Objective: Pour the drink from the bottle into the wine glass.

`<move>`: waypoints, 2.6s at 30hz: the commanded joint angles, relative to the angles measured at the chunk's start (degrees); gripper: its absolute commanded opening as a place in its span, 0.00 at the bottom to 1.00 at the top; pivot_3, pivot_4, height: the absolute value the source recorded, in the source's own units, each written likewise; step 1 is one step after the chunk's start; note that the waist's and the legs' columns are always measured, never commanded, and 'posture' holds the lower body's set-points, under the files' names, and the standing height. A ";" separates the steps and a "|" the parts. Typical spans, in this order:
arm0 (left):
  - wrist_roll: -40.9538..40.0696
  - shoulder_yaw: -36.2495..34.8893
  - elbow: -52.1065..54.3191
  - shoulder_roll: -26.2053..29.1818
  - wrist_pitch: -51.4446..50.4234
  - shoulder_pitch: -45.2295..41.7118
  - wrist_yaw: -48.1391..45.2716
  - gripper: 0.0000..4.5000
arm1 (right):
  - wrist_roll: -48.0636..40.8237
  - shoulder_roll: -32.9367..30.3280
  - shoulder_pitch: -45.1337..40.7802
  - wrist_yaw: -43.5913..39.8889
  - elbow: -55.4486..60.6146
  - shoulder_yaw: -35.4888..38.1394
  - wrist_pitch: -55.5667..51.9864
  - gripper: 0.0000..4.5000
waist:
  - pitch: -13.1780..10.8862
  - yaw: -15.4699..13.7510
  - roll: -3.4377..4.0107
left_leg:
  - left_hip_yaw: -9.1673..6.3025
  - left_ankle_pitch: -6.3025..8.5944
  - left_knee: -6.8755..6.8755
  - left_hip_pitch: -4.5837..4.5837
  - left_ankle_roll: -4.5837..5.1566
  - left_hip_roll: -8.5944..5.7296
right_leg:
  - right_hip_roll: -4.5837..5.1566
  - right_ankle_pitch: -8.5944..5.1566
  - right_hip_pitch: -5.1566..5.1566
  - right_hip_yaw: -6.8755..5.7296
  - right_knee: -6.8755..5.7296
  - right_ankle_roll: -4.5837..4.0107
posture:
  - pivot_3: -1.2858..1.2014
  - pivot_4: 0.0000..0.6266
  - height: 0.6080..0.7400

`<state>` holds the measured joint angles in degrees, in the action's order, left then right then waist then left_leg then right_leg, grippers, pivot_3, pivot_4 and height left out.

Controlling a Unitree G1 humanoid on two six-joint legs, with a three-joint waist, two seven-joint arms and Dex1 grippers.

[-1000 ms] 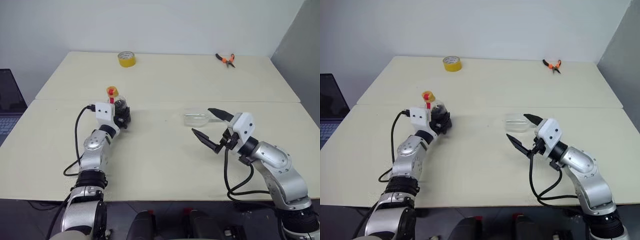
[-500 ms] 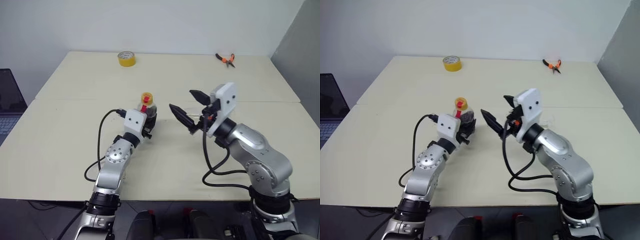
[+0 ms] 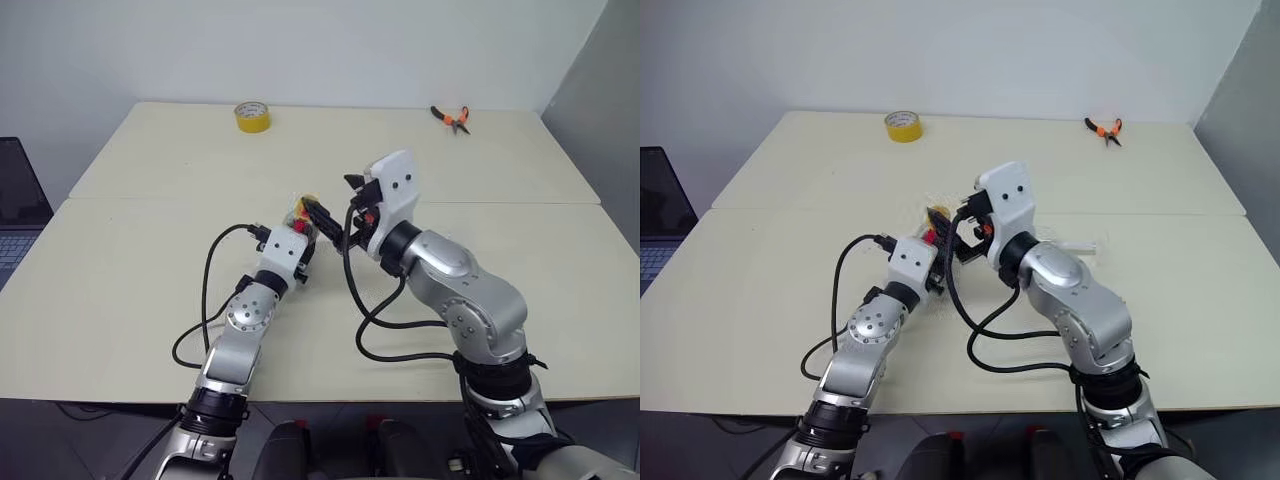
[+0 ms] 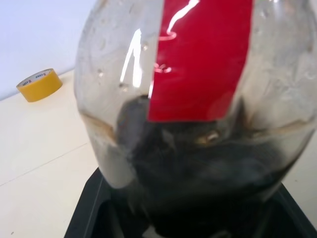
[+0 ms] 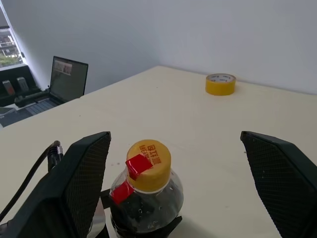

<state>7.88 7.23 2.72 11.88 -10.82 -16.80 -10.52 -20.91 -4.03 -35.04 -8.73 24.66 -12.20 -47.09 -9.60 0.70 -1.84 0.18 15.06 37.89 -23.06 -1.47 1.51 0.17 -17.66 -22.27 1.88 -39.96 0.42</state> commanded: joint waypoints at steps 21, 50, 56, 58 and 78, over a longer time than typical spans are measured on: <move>2.54 1.07 3.38 -1.12 2.21 -1.24 0.81 0.41 | 1.85 4.59 -0.95 -0.23 -3.42 0.74 -0.48 0.31 | -0.01 0.76 0.01 | -0.03 0.00 -0.05 -0.01 0.00 0.01 | 0.00 0.00 -0.02 -0.03 0.01 0.00 | 0.52 0.24 1.00; -1.98 -0.36 12.92 -1.44 -7.32 0.68 -1.60 0.17 | 3.04 -10.40 -12.30 -41.47 -38.29 -0.04 37.95 0.44 | -0.13 0.91 0.00 | -0.01 0.01 -0.06 -0.01 0.01 0.03 | 0.03 0.01 0.00 -0.03 0.06 -0.01 | 0.52 0.24 1.00; -1.90 -0.19 13.04 -1.63 -7.32 0.76 -1.19 0.17 | -1.49 -8.62 -6.27 -33.86 -22.24 2.28 23.31 0.89 | -0.14 0.84 0.01 | -0.04 0.01 -0.05 -0.05 0.01 0.03 | 0.05 0.01 -0.01 -0.04 0.05 -0.02 | 0.52 0.24 1.00; -1.79 -0.17 12.80 -1.69 -7.18 0.62 -0.97 0.17 | -1.85 -7.84 -3.88 -29.57 -14.98 2.09 18.13 0.89 | -0.14 0.83 0.01 | -0.05 0.01 -0.06 -0.07 0.01 0.03 | 0.05 0.01 -0.04 -0.04 0.04 -0.02 | 0.52 0.24 1.00; -0.05 1.42 10.18 -2.38 -5.56 -0.22 -0.48 0.16 | 7.54 3.76 -0.83 -2.86 -1.56 -1.40 3.47 0.89 | -0.14 0.95 0.02 | -0.07 0.01 -0.06 -0.07 0.00 0.01 | 0.03 0.00 -0.05 -0.06 0.05 0.00 | 0.52 0.24 1.00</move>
<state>7.41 8.51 10.91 9.81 -18.41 -15.76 -11.76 -14.16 -0.88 -34.99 -12.64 20.95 -13.25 -43.18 -9.74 1.65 -1.83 0.12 15.07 37.82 -23.13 -1.47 1.52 0.19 -17.66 -22.32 1.83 -39.90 0.42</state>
